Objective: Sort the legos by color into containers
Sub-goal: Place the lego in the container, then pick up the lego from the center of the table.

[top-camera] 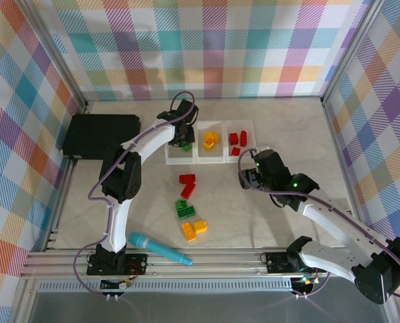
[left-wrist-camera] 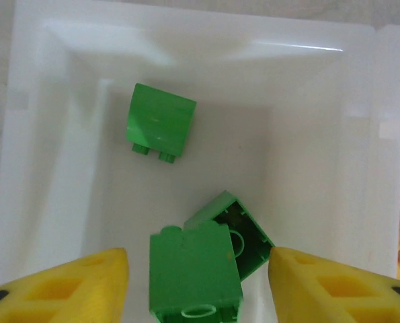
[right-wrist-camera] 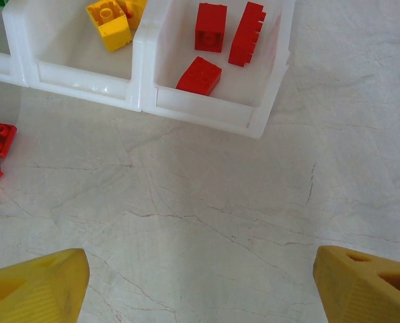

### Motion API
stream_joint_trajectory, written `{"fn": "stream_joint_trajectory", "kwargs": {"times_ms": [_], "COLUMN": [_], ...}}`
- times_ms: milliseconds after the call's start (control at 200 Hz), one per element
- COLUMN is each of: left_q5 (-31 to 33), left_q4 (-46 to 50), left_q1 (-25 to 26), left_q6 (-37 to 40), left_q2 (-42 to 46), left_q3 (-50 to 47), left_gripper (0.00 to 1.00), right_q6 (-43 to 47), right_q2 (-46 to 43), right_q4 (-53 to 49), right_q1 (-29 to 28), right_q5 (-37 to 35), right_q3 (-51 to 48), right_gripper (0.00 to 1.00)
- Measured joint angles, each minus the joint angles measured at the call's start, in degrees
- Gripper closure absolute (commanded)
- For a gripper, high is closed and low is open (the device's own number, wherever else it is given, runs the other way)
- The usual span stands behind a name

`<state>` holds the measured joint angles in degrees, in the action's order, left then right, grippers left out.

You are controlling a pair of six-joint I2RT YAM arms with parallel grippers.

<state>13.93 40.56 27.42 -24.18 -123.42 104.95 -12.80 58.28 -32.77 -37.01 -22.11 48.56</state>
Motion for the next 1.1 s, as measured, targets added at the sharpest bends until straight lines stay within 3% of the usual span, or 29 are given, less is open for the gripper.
{"fn": "stream_joint_trajectory", "kwargs": {"times_ms": [205,380,800,1100], "left_q5": [0.6,-0.4,-6.0,-9.5], "left_q4": [-1.3,-4.2,-11.4,-7.9], "left_q1": [-0.2,-0.2,3.1,11.0], "left_q6": [1.2,2.8,3.6,9.7], "left_q2": [1.1,7.9,30.1,32.6], "left_q3": [-1.6,-8.5,-32.5,-37.4], "left_gripper": [0.15,0.0,0.0,0.0], "right_q6": [0.0,-0.2,-3.3,-6.4], "right_q2": [0.0,0.1,6.1,9.4], "right_q4": [-0.4,-0.3,1.5,3.6], "right_q1": [0.0,0.0,0.2,0.2], "right_q5": [0.0,0.2,5.8,7.8], "right_q3": [0.0,0.0,1.2,3.2], "right_gripper": [0.13,0.13,0.09,0.01]}}
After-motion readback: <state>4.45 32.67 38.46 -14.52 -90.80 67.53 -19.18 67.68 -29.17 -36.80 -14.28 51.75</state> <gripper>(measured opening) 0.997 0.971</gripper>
